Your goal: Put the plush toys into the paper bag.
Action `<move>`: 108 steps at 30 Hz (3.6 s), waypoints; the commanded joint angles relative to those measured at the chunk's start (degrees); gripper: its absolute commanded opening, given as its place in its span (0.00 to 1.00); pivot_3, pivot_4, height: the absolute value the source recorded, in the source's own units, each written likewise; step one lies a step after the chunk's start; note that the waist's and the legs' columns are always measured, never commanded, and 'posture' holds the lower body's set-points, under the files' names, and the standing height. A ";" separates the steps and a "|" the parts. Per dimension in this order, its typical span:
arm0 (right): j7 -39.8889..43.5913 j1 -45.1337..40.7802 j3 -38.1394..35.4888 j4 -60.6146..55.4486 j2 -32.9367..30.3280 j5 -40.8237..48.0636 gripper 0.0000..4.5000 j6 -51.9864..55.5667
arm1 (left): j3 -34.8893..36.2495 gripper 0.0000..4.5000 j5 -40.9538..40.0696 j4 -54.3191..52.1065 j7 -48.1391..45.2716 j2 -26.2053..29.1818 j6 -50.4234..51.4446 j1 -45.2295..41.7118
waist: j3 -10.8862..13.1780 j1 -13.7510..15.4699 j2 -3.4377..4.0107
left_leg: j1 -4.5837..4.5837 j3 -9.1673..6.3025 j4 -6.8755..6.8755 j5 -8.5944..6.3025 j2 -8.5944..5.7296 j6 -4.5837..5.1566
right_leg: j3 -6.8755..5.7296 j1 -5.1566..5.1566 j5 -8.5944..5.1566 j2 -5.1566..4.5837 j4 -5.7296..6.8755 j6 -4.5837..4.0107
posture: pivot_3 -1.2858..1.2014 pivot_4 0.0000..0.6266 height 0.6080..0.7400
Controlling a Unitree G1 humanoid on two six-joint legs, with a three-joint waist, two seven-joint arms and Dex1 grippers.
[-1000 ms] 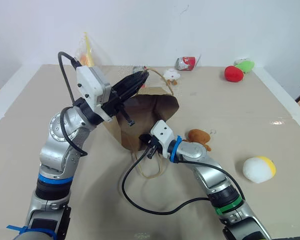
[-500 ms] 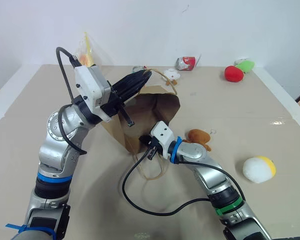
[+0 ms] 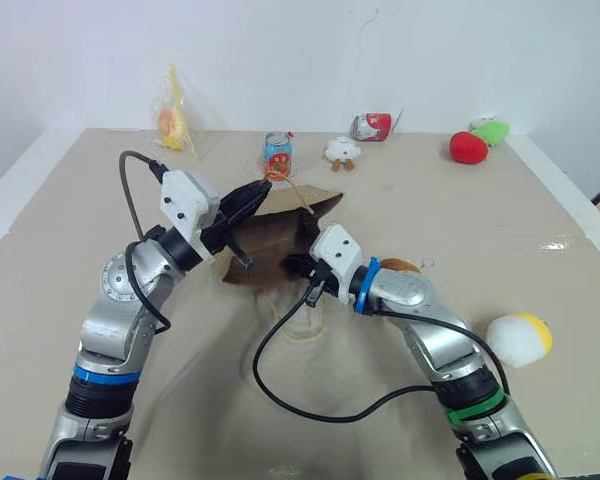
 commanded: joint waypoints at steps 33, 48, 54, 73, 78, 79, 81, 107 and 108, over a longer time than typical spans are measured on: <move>3.74 16.86 -20.17 1.77 -20.36 7.73 0.99 3.39 | -0.18 0.00 -2.98 -4.38 1.67 -2.73 2.97 1.17 | 0.01 -0.02 0.02 | 0.10 0.08 -0.09 0.00 -0.03 0.02 | 0.10 0.06 0.01 0.02 -0.07 0.04 | 0.52 0.24 1.00; 8.05 11.98 -23.58 -2.35 -22.23 12.35 0.02 2.81 | 0.47 0.00 -3.02 -4.27 2.00 -2.28 4.32 1.01 | 0.01 -0.15 0.01 | 0.32 0.26 -0.07 0.12 0.00 0.19 | 0.30 0.16 0.17 0.08 -0.07 0.22 | 0.52 0.24 1.00; 11.29 1.66 -28.21 -10.29 -23.21 28.79 0.02 15.24 | 0.10 0.00 -2.38 -3.88 2.26 -2.51 4.12 0.97 | 0.05 -0.16 0.07 | 0.22 0.49 -0.10 0.12 0.00 0.20 | 0.50 0.00 0.21 0.08 -0.07 0.23 | 0.52 0.24 1.00; 4.82 -7.63 -14.03 -15.55 -15.19 36.52 0.02 26.31 | 0.12 0.00 1.26 -3.00 4.47 -3.23 2.37 0.42 | 0.04 -0.01 0.04 | 0.09 0.51 -0.33 0.10 -0.05 0.20 | 0.50 -0.06 0.21 -0.01 -0.29 0.26 | 0.52 0.24 1.00; 4.20 -10.20 -9.85 -12.27 -12.45 33.08 0.02 23.96 | -0.74 0.00 0.65 -4.24 3.61 -3.16 2.87 0.70 | 0.04 -0.07 0.04 | 0.09 0.53 -0.33 0.10 -0.06 0.20 | 0.51 -0.06 0.21 -0.03 -0.29 0.26 | 0.52 0.24 1.00; 3.68 -11.01 -8.76 -11.03 -11.63 31.82 0.02 23.38 | -0.89 0.00 0.67 -4.39 3.51 -3.18 2.91 0.82 | 0.04 -0.15 0.04 | 0.10 0.53 -0.33 0.10 -0.05 0.20 | 0.52 -0.06 0.21 -0.02 -0.29 0.26 | 0.52 0.24 1.00; 2.65 -12.41 -6.80 -8.65 -10.00 29.34 0.02 22.13 | -1.06 0.00 0.62 -4.66 3.39 -3.22 3.16 0.97 | 0.04 -0.17 0.04 | 0.12 0.50 -0.33 0.10 0.00 0.21 | 0.51 -0.06 0.22 0.05 -0.27 0.25 | 0.52 0.24 1.00; -1.82 -22.13 -0.32 9.46 4.24 12.98 0.02 15.21 | -2.47 0.00 0.94 -5.62 4.25 -5.63 3.19 0.77 | 0.04 -0.18 0.05 | 0.04 0.58 -0.34 0.09 -0.03 0.24 | 0.54 -0.14 0.23 -0.02 -0.27 0.22 | 0.52 0.24 1.00; -2.59 -22.51 -0.09 10.11 5.13 12.09 0.02 14.31 | -2.81 0.00 1.21 -5.61 4.47 -5.87 3.11 0.78 | 0.04 -0.19 0.05 | 0.04 0.58 -0.34 0.09 -0.02 0.24 | 0.54 -0.14 0.23 -0.02 -0.26 0.22 | 0.52 0.24 1.00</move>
